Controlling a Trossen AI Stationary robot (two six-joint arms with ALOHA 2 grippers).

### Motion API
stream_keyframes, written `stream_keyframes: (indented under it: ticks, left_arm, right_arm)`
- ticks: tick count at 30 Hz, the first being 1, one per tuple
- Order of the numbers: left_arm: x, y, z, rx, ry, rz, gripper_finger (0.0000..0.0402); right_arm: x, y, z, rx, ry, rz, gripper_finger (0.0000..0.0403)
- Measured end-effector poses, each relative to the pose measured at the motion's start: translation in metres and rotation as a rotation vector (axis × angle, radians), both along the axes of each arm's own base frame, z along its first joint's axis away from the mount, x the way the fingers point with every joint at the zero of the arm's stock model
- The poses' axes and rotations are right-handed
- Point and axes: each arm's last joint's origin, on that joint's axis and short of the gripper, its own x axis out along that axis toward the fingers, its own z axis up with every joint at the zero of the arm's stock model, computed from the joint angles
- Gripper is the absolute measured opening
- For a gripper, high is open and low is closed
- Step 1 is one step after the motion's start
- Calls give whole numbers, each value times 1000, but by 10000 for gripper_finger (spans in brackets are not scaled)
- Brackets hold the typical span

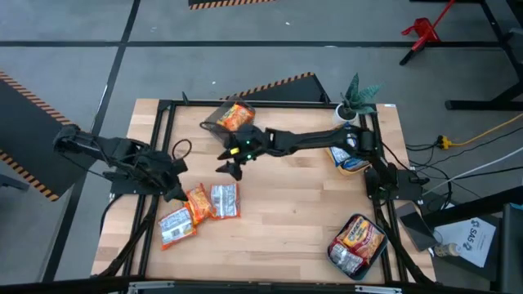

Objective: Sort Maruchan noodles
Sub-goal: Put the orange noodle pack into the gray bin

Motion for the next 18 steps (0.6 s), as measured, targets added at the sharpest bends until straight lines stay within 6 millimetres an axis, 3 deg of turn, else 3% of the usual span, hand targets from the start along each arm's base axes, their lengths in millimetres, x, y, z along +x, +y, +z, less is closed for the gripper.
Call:
stream_keyframes:
  ticks: [7, 13, 18]
  left_arm:
    - [-10, -8, -38, 62, 260, 37, 63]
    - [-15, -10, -61, 111, 322, 68, 46]
    - [-10, -15, -76, 85, 259, 45, 32]
  right_arm:
    - [9, 18, -33, -3, 55, -4, 329]
    - [10, 17, -33, -14, 58, -43, 327]
    - [10, 18, -33, -14, 53, -41, 322]
